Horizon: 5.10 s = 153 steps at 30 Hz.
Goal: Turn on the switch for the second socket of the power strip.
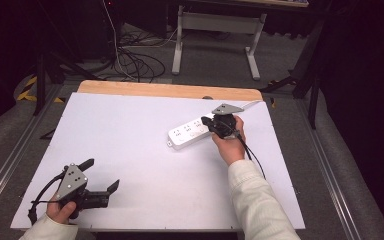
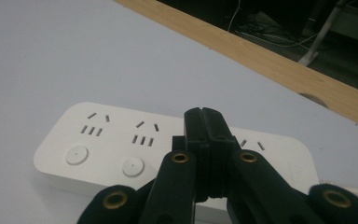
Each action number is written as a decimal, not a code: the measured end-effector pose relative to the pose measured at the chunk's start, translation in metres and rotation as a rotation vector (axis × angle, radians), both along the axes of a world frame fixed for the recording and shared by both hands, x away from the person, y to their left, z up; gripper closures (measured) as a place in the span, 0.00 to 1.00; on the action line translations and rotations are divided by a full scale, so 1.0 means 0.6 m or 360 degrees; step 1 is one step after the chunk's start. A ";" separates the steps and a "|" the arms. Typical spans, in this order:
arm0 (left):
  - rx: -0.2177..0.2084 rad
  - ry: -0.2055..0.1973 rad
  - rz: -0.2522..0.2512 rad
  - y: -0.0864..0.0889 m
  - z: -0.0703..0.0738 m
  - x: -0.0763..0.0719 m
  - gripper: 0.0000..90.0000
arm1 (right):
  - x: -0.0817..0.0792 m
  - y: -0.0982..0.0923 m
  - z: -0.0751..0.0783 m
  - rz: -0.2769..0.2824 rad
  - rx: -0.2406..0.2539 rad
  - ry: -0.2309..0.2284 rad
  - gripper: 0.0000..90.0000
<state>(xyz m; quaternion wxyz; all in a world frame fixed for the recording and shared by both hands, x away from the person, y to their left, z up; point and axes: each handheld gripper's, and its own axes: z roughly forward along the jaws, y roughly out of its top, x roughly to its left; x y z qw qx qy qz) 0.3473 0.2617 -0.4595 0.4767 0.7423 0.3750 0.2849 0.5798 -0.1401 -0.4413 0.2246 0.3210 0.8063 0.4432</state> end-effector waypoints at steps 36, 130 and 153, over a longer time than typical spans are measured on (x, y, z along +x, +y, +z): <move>0.0002 0.0013 0.0006 0.000 -0.001 0.001 0.00 | 0.025 0.024 -0.018 -0.0044 -0.0219 0.0292 1.00; 0.0022 0.0050 0.0010 -0.003 -0.004 0.003 0.00 | -0.017 0.004 0.023 -0.0085 0.0013 0.0100 0.78; 0.0033 0.0046 0.0004 -0.004 -0.004 0.005 0.00 | -0.047 -0.001 0.056 -0.0068 0.0040 0.0055 0.57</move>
